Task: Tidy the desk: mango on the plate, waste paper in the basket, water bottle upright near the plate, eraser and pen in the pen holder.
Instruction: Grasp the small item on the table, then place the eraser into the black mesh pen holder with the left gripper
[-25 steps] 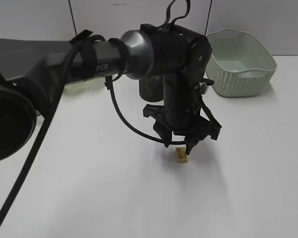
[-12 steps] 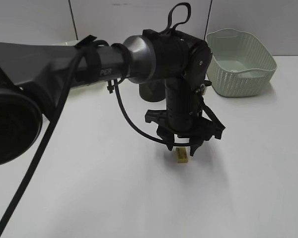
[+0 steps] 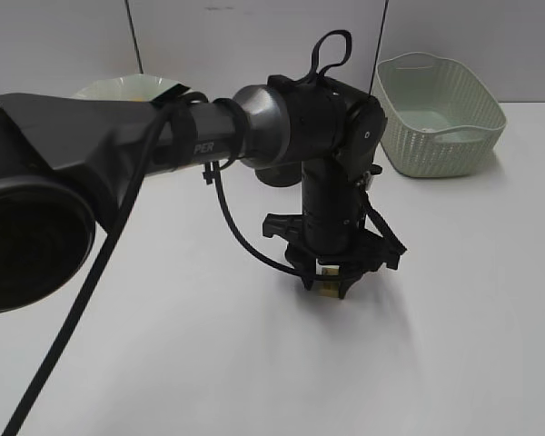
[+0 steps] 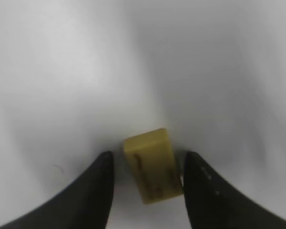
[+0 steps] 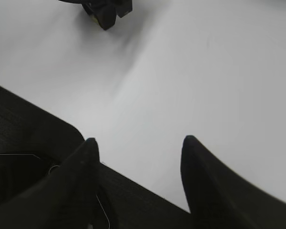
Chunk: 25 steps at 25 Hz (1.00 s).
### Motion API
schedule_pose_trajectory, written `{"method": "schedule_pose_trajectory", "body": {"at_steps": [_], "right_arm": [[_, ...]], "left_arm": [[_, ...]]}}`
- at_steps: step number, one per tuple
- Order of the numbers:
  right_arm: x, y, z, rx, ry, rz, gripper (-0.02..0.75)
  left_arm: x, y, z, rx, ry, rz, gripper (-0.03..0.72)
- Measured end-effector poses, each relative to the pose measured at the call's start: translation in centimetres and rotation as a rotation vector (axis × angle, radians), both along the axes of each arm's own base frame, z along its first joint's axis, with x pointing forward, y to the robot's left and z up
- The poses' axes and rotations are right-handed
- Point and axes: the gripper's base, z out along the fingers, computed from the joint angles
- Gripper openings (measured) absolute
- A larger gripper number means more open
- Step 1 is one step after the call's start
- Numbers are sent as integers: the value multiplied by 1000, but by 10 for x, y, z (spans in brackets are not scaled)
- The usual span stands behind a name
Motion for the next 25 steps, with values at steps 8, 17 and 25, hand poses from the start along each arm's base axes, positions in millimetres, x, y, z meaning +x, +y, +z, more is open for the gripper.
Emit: {"method": "schedule_pose_trajectory", "body": {"at_steps": [8,17,25], "right_arm": [[0,0,0,0,0,0,439],[0,0,0,0,0,0,439],[0,0,0,0,0,0,439]], "left_arm": [[1,1,0,14,-12,-6,203],[14,-9,37,-46,-117,-46,202],[56,3,125,-154,-439,-41,202]]}}
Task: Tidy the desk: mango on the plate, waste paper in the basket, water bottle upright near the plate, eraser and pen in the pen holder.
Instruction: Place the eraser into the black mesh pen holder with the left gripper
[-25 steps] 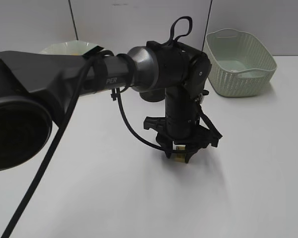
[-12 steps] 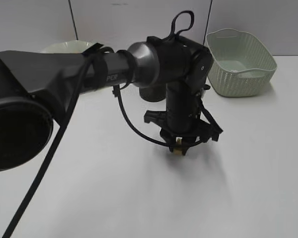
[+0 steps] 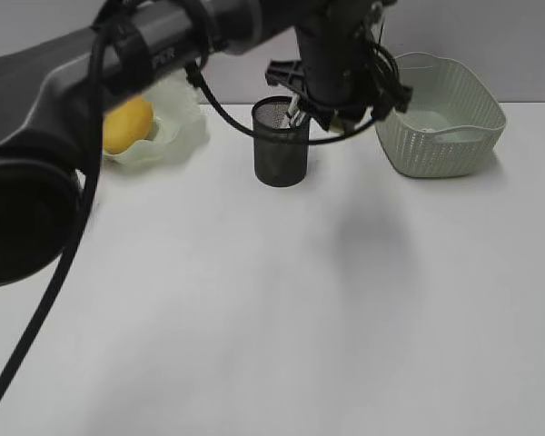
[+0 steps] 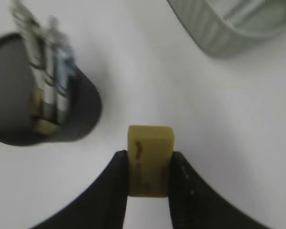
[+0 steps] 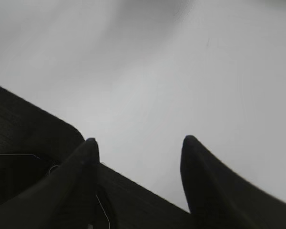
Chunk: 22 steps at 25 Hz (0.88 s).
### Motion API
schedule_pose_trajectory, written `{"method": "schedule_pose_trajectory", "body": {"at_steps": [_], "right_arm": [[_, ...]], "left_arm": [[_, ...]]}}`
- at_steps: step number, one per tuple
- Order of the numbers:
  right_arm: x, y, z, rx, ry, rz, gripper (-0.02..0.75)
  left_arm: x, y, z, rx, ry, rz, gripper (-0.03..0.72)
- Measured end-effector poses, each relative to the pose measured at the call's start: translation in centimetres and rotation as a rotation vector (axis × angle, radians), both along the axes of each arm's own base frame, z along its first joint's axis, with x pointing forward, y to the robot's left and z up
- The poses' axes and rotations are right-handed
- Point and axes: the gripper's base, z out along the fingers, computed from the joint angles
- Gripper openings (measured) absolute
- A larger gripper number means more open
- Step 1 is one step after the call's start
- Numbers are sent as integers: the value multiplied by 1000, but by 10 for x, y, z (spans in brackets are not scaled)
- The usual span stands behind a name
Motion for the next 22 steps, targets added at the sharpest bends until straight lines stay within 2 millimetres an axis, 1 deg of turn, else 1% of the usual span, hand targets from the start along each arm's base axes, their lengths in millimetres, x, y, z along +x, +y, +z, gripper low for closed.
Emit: {"method": "schedule_pose_trajectory", "body": {"at_steps": [2,4,6,10,13,17,22], "right_arm": [[0,0,0,0,0,0,439],[0,0,0,0,0,0,439],[0,0,0,0,0,0,439],[0,0,0,0,0,0,438],[0,0,0,0,0,0,438],[0,0,0,0,0,0,438],[0,0,0,-1,0,0,438]], "left_arm": [[16,14,15,-31,-45,37,202],[30,30,25,-51,-72,75,202],[44,47,28,-56,-80,116,202],[60,69,28,-59,-78,167,202],[67,77,28,-58,-76,187,202],[72,83,24,-58,-72,201,202],[77,76,14,-110,-70,185,202]]}}
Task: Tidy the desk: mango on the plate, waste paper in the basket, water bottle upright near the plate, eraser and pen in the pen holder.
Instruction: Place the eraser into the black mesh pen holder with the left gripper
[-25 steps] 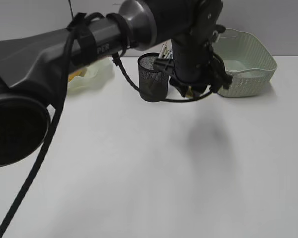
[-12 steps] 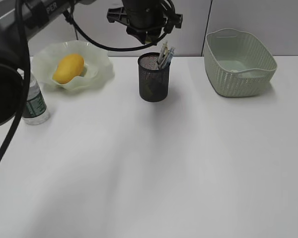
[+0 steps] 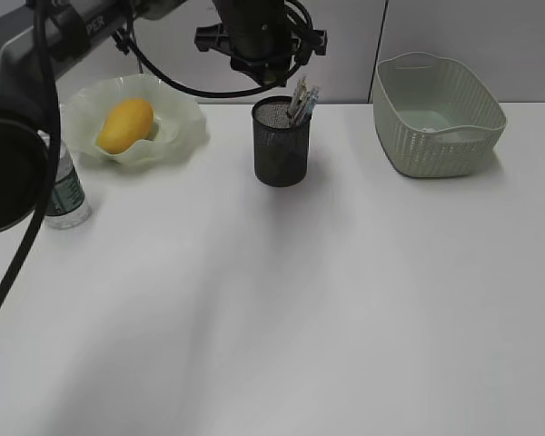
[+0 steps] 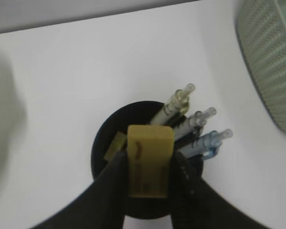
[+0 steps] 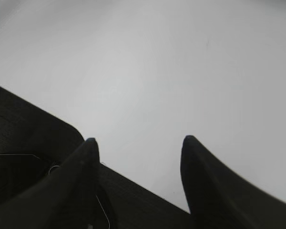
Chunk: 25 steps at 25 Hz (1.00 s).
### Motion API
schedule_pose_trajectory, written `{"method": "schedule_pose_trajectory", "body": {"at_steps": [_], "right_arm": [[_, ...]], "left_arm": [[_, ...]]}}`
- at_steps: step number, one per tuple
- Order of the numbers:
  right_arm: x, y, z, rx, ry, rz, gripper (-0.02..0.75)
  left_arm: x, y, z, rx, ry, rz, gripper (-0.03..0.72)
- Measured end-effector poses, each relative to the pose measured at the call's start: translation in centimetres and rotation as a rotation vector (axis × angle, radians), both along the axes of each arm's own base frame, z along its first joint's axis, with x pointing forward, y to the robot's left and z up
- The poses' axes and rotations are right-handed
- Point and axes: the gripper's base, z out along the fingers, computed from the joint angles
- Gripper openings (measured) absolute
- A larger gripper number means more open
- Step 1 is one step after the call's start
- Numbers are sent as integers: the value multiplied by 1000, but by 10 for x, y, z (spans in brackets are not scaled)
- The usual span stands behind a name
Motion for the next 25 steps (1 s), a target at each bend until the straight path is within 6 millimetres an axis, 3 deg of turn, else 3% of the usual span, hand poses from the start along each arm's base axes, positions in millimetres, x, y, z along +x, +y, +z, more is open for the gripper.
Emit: {"method": "schedule_pose_trajectory", "body": {"at_steps": [8,14,22,25], "right_arm": [[0,0,0,0,-1,0,438],[0,0,0,0,-2,0,438],[0,0,0,0,-2,0,438],[0,0,0,0,-2,0,438]], "left_arm": [[7,-9,-31,-21,28,-12,202],[9,-11,-34,-29,16,-15,203],[10,-11,-34,-33,8,-16,349],[9,-10,-34,-29,14,-15,370]]}}
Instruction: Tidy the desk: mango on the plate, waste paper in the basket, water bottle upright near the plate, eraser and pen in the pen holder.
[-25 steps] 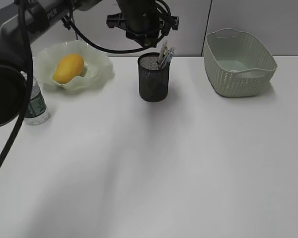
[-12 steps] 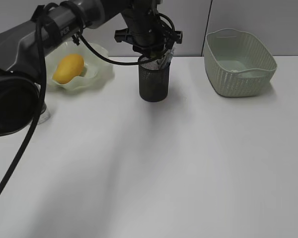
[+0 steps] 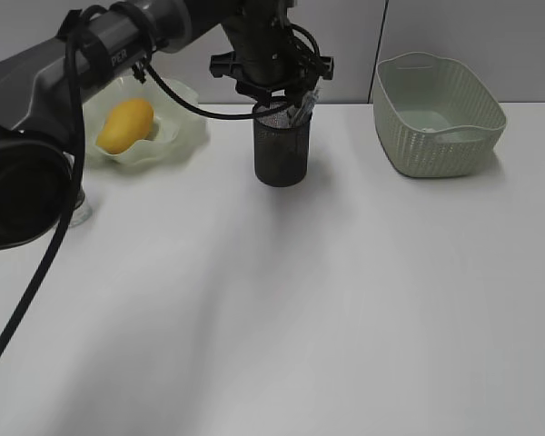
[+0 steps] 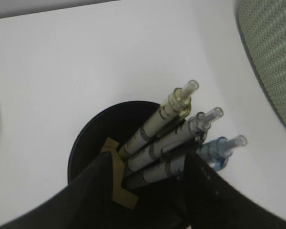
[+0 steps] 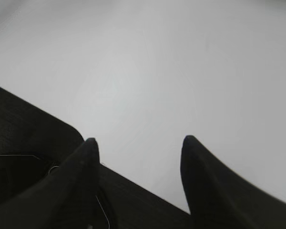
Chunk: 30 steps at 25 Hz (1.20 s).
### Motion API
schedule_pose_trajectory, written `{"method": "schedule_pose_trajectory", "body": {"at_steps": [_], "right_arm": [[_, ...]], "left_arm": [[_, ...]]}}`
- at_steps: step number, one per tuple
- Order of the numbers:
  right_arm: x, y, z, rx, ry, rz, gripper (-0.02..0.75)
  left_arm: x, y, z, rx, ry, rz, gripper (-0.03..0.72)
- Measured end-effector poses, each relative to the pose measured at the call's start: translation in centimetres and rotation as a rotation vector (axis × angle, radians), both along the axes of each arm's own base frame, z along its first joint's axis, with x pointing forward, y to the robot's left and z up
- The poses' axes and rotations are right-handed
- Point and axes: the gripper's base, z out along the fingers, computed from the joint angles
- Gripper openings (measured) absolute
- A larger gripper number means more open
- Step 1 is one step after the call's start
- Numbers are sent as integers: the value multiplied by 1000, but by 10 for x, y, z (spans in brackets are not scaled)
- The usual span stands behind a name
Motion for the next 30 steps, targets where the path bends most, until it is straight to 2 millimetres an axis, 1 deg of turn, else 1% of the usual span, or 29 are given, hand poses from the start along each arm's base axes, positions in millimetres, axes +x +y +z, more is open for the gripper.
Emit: {"method": "schedule_pose_trajectory", "body": {"at_steps": [7,10,12,20,23,30], "right_arm": [[0,0,0,0,0,0,438],[0,0,0,0,0,0,438],[0,0,0,0,0,0,438],[0,0,0,1,-1,0,438],[0,0,0,1,-1,0,438],[0,0,0,1,-1,0,438]], "left_arm": [[-6,5,-4,56,78,8,376],[-9,7,4,75,83,-8,376],[-13,9,19,72,62,-43,376],[-32,18,91,32,-64,-146,376],[-39,22,110,13,-96,-159,376],[-56,27,145,-61,-129,-200,376]]}}
